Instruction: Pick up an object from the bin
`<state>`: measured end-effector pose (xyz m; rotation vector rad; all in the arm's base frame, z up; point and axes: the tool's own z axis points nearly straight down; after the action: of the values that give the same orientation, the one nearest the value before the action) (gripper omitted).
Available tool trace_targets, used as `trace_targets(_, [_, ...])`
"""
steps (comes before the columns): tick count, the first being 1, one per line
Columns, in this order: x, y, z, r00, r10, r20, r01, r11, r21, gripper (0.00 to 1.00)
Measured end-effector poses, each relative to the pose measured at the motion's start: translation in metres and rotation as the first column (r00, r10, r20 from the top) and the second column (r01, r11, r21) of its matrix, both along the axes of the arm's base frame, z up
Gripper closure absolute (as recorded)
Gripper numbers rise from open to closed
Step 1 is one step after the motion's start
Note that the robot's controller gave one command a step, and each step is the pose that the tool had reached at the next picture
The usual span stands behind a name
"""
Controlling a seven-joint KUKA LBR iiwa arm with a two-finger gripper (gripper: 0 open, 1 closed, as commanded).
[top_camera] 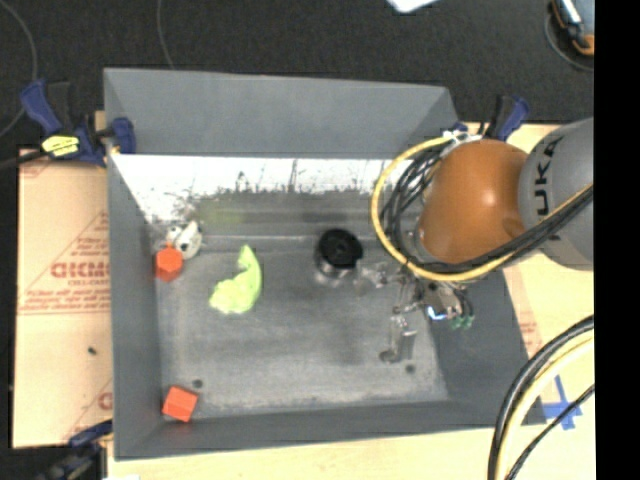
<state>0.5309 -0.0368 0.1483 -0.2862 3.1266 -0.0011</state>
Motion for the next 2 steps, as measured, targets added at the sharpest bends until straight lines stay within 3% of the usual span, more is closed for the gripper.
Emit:
trace_targets(1, [0.045,0.009,-0.029,0.942,-0.335,0.001,0.335,0.942,0.002,0.00])
trace_targets(2, [0.049,0.000,-0.009,0.957,-0.290,0.005,0.290,0.957,0.001,0.00])
